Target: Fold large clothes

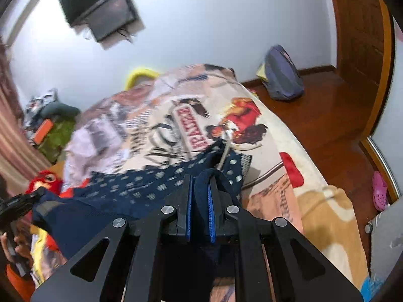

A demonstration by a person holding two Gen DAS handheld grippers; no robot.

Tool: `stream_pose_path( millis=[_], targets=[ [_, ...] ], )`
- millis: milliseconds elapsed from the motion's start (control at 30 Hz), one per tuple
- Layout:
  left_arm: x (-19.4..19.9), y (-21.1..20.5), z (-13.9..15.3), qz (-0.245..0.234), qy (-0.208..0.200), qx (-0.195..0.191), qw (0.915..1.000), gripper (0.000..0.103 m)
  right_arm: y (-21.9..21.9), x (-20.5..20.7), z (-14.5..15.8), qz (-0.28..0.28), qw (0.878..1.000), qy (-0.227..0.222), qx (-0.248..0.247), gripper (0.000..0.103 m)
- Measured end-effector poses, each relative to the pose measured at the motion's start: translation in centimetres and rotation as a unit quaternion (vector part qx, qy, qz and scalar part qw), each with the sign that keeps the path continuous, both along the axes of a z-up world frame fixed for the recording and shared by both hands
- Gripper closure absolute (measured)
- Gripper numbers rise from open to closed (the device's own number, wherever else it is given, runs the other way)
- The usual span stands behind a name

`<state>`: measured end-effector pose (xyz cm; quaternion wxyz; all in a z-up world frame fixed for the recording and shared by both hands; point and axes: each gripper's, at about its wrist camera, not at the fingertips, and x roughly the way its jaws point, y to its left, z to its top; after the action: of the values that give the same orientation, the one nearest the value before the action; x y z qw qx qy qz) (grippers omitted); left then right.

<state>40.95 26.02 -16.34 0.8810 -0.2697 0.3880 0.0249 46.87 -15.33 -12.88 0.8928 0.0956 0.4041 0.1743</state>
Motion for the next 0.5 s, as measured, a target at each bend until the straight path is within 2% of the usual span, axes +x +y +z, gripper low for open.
stream_pose_path(
  millis=[100, 200, 267, 367, 500],
  targets=[
    [2.6, 0.9, -3.4, 0.009, 0.040, 0.007, 0.9991, 0.095, -0.1, 2.6, -2.7, -0.020, 0.999, 0.026, -0.018, 0.094],
    [4.3, 1.1, -6.7, 0.006, 0.081, 0.029, 0.9963, 0.095, -0.5, 4.4, -5.1, -0.053, 0.996, 0.043, -0.063, 0.094],
    [4.8, 1.0, -8.1, 0.001, 0.096, 0.037, 0.9947, 0.093, -1.6, 5.3, -7.0, -0.067, 0.993, 0.080, -0.062, 0.094],
    [4.6, 0.6, -8.2, -0.009, 0.098, 0.049, 0.9939, 0.092, -3.3, 5.2, -7.8, -0.072, 0.991, 0.106, -0.039, 0.094],
    [3.8, -0.6, -6.3, -0.029, 0.102, 0.088, 0.9905, 0.088, -3.5, 3.1, -6.5, -0.048, 0.993, 0.085, -0.067, 0.094]
  ],
)
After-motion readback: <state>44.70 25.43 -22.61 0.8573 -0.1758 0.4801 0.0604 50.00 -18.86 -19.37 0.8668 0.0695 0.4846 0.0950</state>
